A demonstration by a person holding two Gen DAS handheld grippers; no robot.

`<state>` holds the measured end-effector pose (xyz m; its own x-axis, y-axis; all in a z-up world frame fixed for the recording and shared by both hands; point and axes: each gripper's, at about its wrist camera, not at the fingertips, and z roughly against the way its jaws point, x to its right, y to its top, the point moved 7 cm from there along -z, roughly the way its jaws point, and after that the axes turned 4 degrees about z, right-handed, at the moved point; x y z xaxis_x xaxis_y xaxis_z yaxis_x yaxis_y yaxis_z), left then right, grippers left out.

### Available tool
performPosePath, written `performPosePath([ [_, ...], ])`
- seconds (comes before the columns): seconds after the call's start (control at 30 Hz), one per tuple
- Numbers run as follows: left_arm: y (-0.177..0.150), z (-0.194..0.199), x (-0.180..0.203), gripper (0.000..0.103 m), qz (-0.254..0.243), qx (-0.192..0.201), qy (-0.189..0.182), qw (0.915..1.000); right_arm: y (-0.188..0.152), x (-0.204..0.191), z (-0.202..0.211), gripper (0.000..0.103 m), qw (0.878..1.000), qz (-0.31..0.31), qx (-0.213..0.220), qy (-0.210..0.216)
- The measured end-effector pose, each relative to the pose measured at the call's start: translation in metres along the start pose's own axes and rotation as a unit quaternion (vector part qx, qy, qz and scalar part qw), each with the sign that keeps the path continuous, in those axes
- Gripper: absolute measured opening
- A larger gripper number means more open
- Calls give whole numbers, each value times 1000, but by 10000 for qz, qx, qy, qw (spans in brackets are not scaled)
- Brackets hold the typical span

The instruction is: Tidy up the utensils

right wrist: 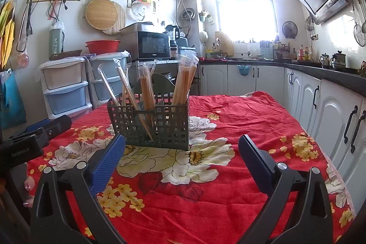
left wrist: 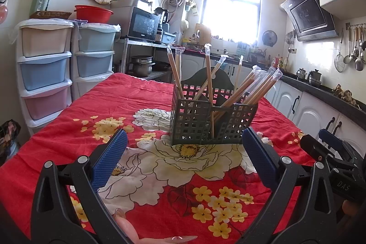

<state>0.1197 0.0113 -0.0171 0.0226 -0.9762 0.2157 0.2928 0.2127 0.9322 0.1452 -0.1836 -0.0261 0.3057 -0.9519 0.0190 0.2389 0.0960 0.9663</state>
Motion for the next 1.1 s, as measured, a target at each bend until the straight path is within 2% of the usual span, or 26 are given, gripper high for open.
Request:
performPosePath([
  [0.6,-3,-3,0,92,-29,-121,38,9999,-1,1,0,96,10000,-24,-6,-38],
  [0.73,-6,-10,-4,92,56,-326,129,9994,0,7,1,96,9998,-115,-94,-148],
  [0.8,-8,-14,-9,92,159,-565,160,9981,1,14,1,96,9994,-227,-172,-205],
  [0.87,-8,-16,-16,92,327,-776,137,9964,3,26,-2,96,9984,-368,-322,-286],
  [0.97,0,-30,-40,92,347,-1231,461,9907,9,56,-17,96,9947,-475,-745,-518],
  [1.0,4,-44,-58,92,366,-1542,605,9855,9,68,-25,96,9924,-487,-936,-627],
  [1.03,5,-52,-68,92,366,-1658,684,9831,7,84,-38,96,9883,-471,-1251,-738],
  [1.07,8,-68,-88,92,336,-1837,964,9777,2,101,-52,96,9821,-470,-1606,-867],
  [1.1,8,-79,-101,92,328,-1911,1208,9736,-7,120,-69,96,9709,-465,-2067,-1113],
])
